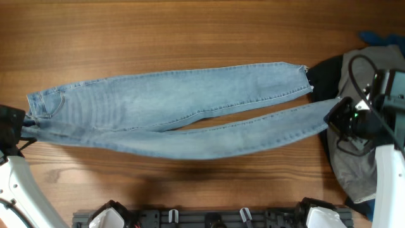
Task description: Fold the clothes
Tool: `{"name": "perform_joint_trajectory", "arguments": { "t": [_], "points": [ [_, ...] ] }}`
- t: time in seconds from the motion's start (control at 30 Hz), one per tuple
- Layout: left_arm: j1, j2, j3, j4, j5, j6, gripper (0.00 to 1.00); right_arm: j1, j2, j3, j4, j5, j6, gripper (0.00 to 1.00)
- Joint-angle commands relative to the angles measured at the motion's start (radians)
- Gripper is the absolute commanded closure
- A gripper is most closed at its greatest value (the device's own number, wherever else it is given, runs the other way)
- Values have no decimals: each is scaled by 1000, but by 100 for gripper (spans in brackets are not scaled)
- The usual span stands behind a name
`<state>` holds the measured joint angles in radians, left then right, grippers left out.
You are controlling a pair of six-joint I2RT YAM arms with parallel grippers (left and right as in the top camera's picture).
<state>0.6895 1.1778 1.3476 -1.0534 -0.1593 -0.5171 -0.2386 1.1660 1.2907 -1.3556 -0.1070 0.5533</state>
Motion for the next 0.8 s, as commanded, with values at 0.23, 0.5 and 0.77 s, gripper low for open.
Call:
{"name": "perform_joint_trajectory", "arguments": {
  "t": [0.23,0.5,0.77],
  "points": [
    [6,130,27,40,10,-18,96,-6,264,23,65,19,-88,96],
    [-10,269,27,79,13,-51,96,9,387,23,206,-75,-135,96],
    [-41,356,27,184,24,-52,96,76,457,23,370,-78,-132,96]
  ]
}}
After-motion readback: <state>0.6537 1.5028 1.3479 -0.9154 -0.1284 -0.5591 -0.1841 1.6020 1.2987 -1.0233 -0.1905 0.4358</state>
